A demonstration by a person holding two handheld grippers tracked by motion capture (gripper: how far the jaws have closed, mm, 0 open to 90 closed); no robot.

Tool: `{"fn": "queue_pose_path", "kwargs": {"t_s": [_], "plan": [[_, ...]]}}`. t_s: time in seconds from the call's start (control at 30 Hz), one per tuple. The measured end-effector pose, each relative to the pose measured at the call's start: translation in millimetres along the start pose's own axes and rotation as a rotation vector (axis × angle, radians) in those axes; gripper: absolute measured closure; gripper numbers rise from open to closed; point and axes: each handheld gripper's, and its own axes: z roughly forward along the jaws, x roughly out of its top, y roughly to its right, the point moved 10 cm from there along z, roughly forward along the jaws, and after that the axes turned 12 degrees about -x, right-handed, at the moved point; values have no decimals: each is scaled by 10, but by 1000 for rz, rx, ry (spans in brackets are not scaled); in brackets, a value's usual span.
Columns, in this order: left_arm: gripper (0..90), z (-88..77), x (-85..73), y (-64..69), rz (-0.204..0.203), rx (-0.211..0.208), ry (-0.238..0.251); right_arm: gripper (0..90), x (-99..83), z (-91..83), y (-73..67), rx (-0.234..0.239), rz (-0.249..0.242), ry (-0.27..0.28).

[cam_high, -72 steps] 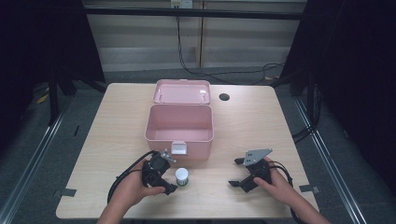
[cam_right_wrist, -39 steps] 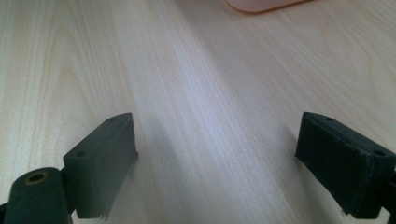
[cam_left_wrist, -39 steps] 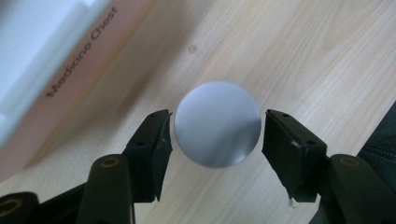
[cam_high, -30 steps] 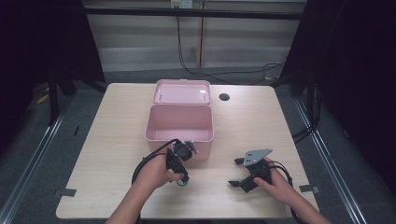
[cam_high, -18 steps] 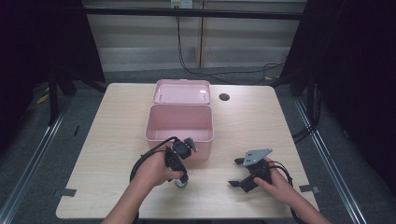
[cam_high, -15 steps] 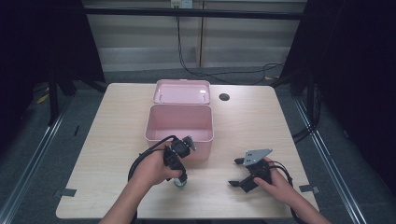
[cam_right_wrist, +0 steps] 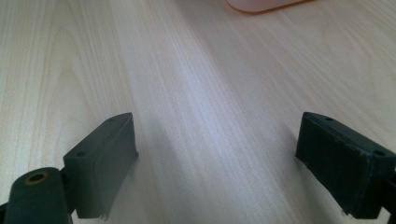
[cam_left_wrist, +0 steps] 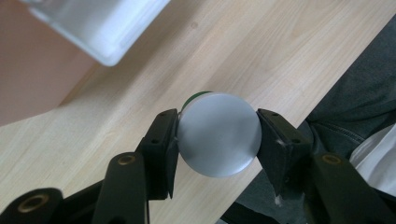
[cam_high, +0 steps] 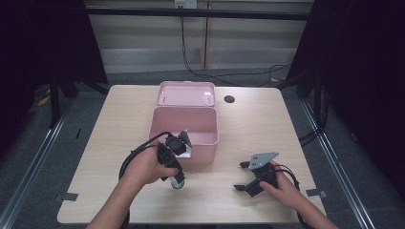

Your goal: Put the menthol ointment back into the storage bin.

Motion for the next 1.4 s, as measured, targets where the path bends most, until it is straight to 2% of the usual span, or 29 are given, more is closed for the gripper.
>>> {"fn": "queue_pose_path", "kwargs": {"t_s": [0.13,0.37,0.43,0.77,1.33,1.4], "plan": [[505,-104,-16,-28,-1,11,-1,114,0,0,-1,0,1,0],[505,-251,-7,-7,-17,3,18,114,0,0,0,0,1,0],[505,-298,-6,-3,-13,2,10,114,-1,-1,-1,1,0,-1],[505,-557,64,24,-25,1,36,114,-1,-1,-1,1,0,-1],[505,-851,150,-52,-55,19,59,114,-1,-1,-1,1,0,-1],[505,-886,170,-68,-68,23,65,114,-1,-1,-1,1,0,-1]]}}
